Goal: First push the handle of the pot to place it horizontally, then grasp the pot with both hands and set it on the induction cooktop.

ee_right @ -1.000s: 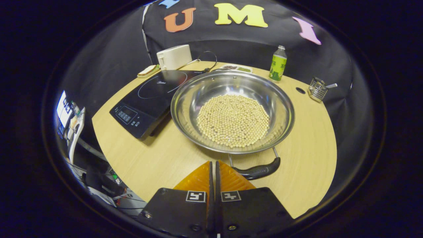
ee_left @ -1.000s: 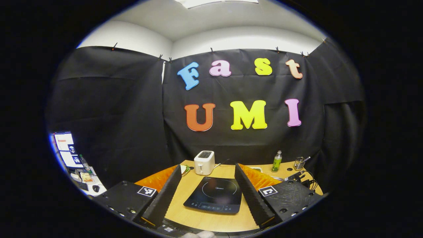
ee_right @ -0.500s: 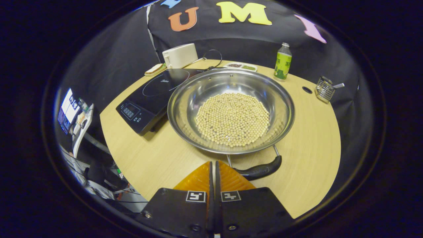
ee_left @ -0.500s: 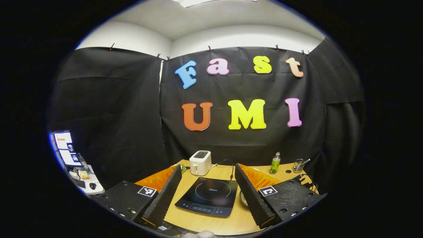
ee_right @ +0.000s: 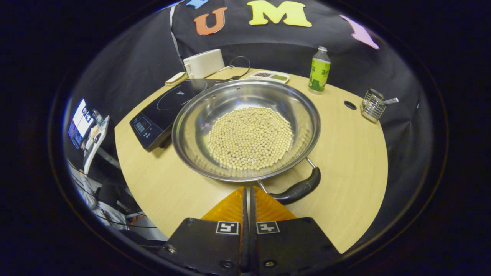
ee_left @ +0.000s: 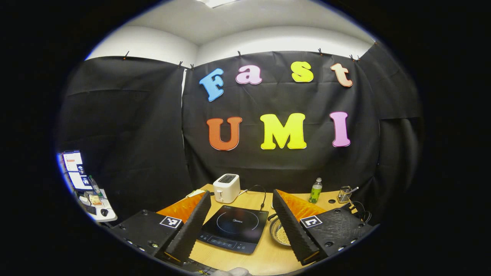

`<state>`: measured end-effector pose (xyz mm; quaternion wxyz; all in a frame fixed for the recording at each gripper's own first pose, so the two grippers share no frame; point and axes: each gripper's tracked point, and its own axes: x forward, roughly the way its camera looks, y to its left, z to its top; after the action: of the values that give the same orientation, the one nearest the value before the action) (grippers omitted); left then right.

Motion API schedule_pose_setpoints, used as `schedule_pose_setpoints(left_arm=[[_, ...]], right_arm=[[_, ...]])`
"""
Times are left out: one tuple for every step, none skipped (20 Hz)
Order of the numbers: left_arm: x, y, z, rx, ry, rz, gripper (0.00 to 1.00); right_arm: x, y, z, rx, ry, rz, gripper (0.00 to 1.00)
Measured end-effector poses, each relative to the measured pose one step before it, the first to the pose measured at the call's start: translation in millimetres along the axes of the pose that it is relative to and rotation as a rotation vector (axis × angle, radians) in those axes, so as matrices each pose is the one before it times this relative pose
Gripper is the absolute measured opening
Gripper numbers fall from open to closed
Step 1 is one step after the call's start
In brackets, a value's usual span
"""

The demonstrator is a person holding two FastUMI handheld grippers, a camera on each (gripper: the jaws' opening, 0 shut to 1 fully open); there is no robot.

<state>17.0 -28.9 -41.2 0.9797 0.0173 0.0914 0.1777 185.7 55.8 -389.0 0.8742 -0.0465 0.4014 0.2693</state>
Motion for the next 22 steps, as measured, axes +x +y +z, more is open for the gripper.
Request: schedule_pose_setpoints(left_arm=[[0.12,-3.2,0.05,-0.00064,0.00218,0.00222,0.96],[1.63,-2.29,0.33,0.00211,0.00054,0.00397,0.96],[0.74,-1.32,-0.37,0.00268,0.00093,0.00476,0.96],[-0.19,-0.93,-0.77,0.00096,0.00286,0.00443,0.96],[1.13,-1.63,-1.67,-0.00163,0.0015,0.00473,0.96],[1.17,-0.69,-0.22,-0.00179,0.00049,0.00434,0.96],[-0.49,-0.96,-0.75,-0.00051,0.00099,0.00524,0.96],[-0.09,-0.9,-1.07,0.00116,0.00303,0.00523,0.96],[1.79,-0.92,-1.24,0.00052,0.00144,0.00284,0.96],[0.9,-1.47,-0.54,0.00107,-0.0009,0.00322,0.96],[2.42,-0.63,-1.16,0.00275,0.00248,0.00249,0.96],[0.8,-1.04,-0.02,0.0017,0.00028,0.00314,0.96],[1.32,-1.5,-1.5,-0.00002,0.0017,0.00308,0.96],[0.66,-0.44,0.09,-0.00241,0.00272,0.00184,0.96],[-0.04,0.7,0.52,-0.00149,-0.00097,0.00003,0.96],[0.91,0.01,1.06,0.00121,-0.00199,0.00217,0.96],[0.69,1.26,-1.78,0.00178,0.00256,0.00125,0.96],[1.34,1.29,-1.0,-0.00026,0.00142,0.00228,0.96],[0.46,1.06,-0.05,-0.00193,0.00107,-0.00119,0.96],[0.98,0.81,-0.4,-0.00093,0.00285,0.00076,0.95],[1.26,-1.49,-1.34,0.00049,-0.00028,-0.0016,0.95],[0.42,-0.64,-1.34,0.00137,0.00119,-0.00012,0.96]], right_arm=[[-0.09,-6.67,1.43,-0.00239,0.00144,-0.00243,0.01],[0.07,-7.46,1.59,-0.00404,0.00101,-0.00396,0.04],[0.23,-6.78,0.96,-0.00368,0.00039,-0.0048,0.04],[0.42,-7.23,1.8,-0.00378,0.00202,-0.00476,0.0],[0.53,-6.14,1.13,-0.0015,0.00226,-0.004,0.01],[0.41,-6.51,1.73,-0.00093,0.00228,-0.00034,0.04],[0.93,-6.89,1.65,-0.00245,0.0015,-0.00317,0.01],[0.17,-5.67,1.54,-0.00821,0.0036,-0.00421,0.01],[0.72,-6.15,1.28,-0.0137,0.00375,-0.00501,0.01],[0.82,-5.45,2.8,-0.01401,-0.0006,-0.00128,0.01],[0.85,-7.1,1.87,-0.01221,0.00319,-0.00262,0.01],[1.71,-6.47,1.86,-0.00691,0.00212,-0.00345,0.01],[1.66,-3.19,2.77,-0.00719,0.00333,0.00798,0.04],[1.77,-2.93,-0.04,-0.0052,0.00946,0.00564,0.04],[3.05,-3.49,1.51,-0.00796,0.00613,0.00462,0.04],[1.2,-2.7,0.57,-0.00476,0.00707,0.00125,0.04],[2.52,-2.48,1.5,-0.00865,0.0032,0.00095,0.04],[3.11,-3.14,2.3,-0.01421,0.00345,0.00247,0.01],[3.41,-3.98,2.43,-0.00873,0.00145,-0.00338,0.04],[1.44,-6.07,0.58,0.00634,0.00098,-0.00544,0.04],[0.97,-1.17,0.56,0.00849,0.00201,0.00821,0.04],[1.04,-0.39,1.22,0.00552,-0.00151,0.00881,0.04]])
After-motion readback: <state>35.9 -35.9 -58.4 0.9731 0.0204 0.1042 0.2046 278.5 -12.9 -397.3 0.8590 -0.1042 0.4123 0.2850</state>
